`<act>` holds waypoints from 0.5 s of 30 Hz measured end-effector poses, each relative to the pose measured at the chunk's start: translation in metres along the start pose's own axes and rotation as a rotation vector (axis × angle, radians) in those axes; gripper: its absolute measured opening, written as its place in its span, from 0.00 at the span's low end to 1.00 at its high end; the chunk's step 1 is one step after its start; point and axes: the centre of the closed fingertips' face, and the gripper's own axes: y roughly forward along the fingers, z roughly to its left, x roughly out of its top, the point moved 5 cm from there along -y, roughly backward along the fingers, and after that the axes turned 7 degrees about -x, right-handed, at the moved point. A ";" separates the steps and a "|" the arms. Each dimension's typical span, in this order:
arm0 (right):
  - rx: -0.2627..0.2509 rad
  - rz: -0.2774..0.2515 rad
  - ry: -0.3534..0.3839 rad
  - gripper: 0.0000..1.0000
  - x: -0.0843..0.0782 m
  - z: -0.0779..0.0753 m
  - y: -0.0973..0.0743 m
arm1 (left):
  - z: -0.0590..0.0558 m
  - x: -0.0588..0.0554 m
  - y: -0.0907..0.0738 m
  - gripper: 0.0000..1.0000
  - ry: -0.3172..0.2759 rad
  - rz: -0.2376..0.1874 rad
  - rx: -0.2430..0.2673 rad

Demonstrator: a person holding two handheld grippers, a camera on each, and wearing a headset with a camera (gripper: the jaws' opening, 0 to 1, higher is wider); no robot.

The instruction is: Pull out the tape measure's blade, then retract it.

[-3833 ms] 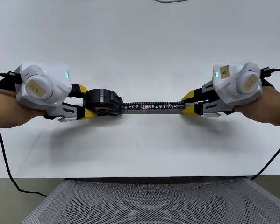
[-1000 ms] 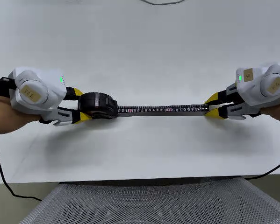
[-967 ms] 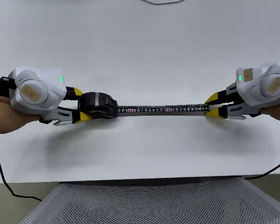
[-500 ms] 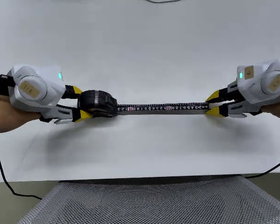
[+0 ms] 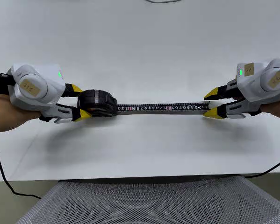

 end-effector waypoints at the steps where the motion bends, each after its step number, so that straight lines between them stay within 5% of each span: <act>1: -0.001 -0.001 0.000 0.24 0.001 0.000 0.000 | 0.000 0.000 0.000 0.30 -0.003 -0.003 -0.002; 15: -0.005 -0.010 0.044 0.33 0.005 -0.001 -0.002 | 0.002 0.001 -0.006 0.38 -0.033 -0.026 0.017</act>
